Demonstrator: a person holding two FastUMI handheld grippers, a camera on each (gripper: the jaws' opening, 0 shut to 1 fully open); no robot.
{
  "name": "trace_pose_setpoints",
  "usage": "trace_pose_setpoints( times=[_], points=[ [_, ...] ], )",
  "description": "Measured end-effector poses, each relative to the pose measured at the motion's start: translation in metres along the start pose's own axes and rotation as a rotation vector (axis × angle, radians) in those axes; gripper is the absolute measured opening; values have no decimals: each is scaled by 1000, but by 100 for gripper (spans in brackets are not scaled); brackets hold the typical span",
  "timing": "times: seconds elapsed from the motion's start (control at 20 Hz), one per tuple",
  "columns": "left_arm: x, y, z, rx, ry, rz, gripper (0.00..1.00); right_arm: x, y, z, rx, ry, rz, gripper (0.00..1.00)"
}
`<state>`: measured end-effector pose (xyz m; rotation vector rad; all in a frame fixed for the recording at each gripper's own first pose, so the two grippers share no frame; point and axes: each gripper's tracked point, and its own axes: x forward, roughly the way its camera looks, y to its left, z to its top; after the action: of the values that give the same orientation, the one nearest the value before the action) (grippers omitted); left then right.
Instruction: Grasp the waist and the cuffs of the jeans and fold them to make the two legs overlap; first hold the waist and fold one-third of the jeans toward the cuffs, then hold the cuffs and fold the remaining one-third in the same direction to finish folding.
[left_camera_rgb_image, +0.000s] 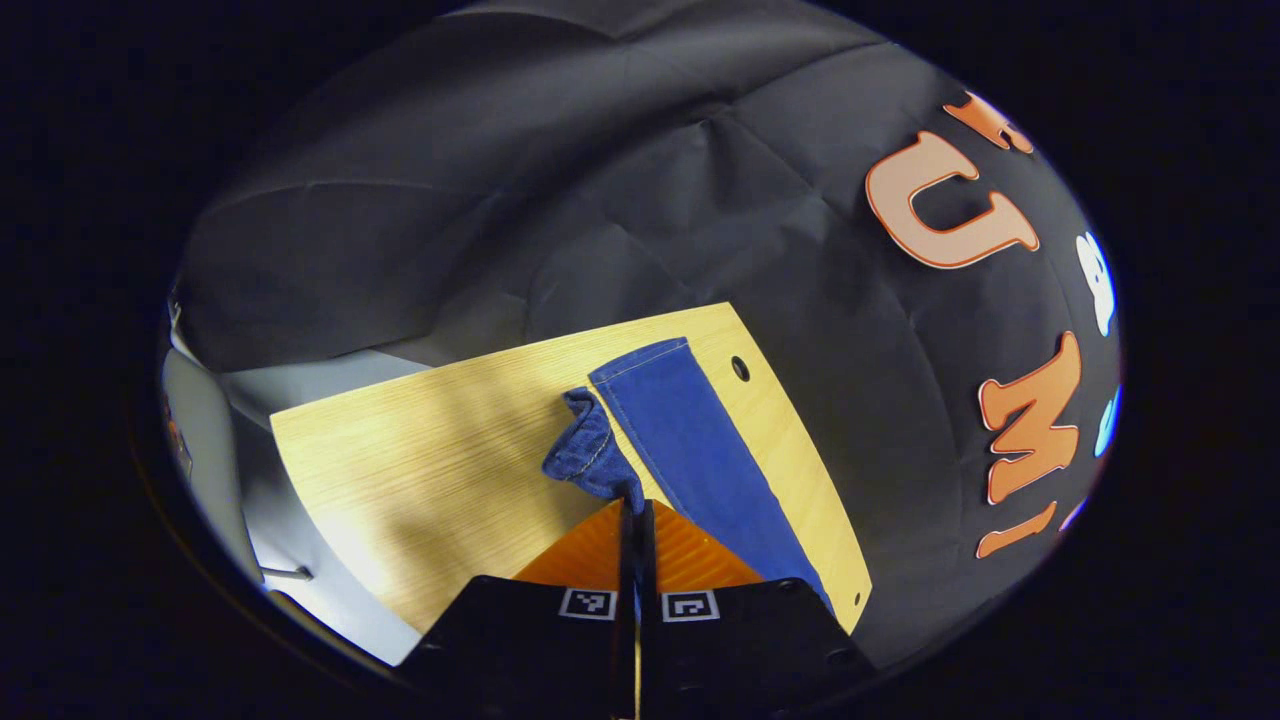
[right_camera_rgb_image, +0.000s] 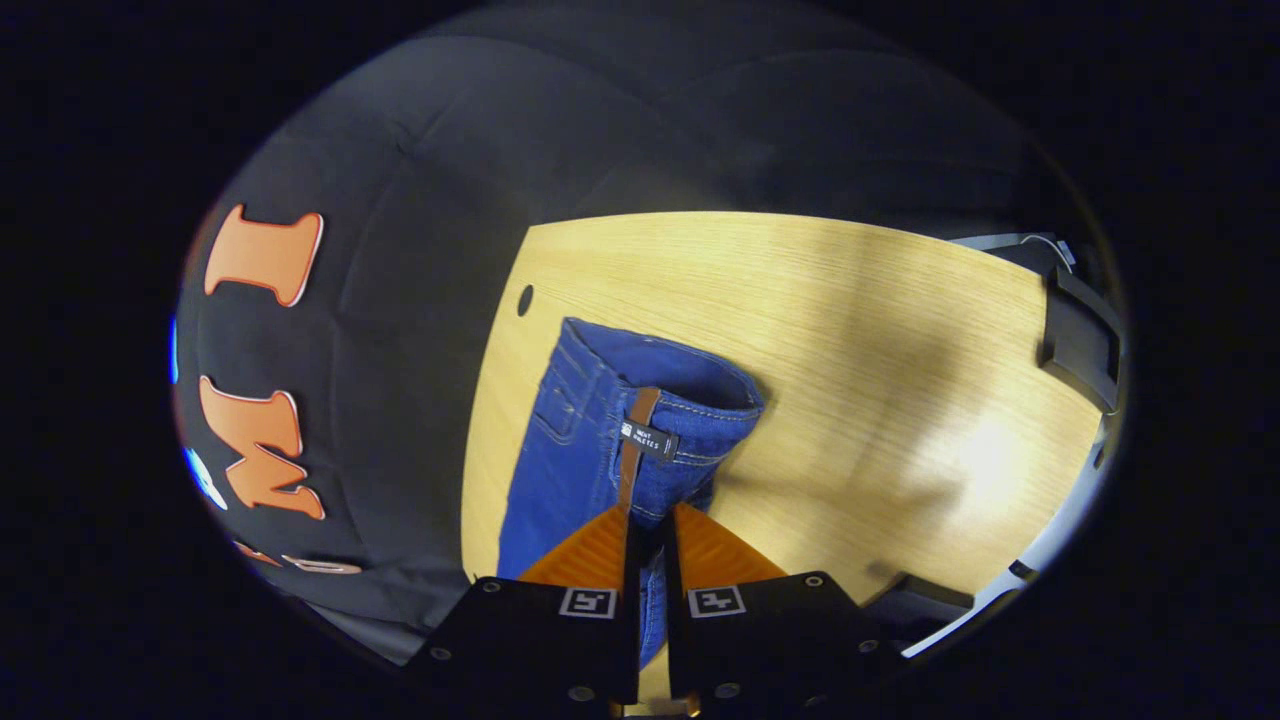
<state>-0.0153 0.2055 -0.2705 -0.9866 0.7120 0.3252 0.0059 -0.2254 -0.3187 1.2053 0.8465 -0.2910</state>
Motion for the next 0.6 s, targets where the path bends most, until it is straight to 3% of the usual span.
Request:
trace_pose_setpoints(
  times=[0.3,0.6],
  points=[
    [50,-29,41,47,60,-64,2,4,56,12,21,-61,7,11],
    [123,-63,62,134,171,-112,2,20,95,23,53,-117,-54,10]
  ],
)
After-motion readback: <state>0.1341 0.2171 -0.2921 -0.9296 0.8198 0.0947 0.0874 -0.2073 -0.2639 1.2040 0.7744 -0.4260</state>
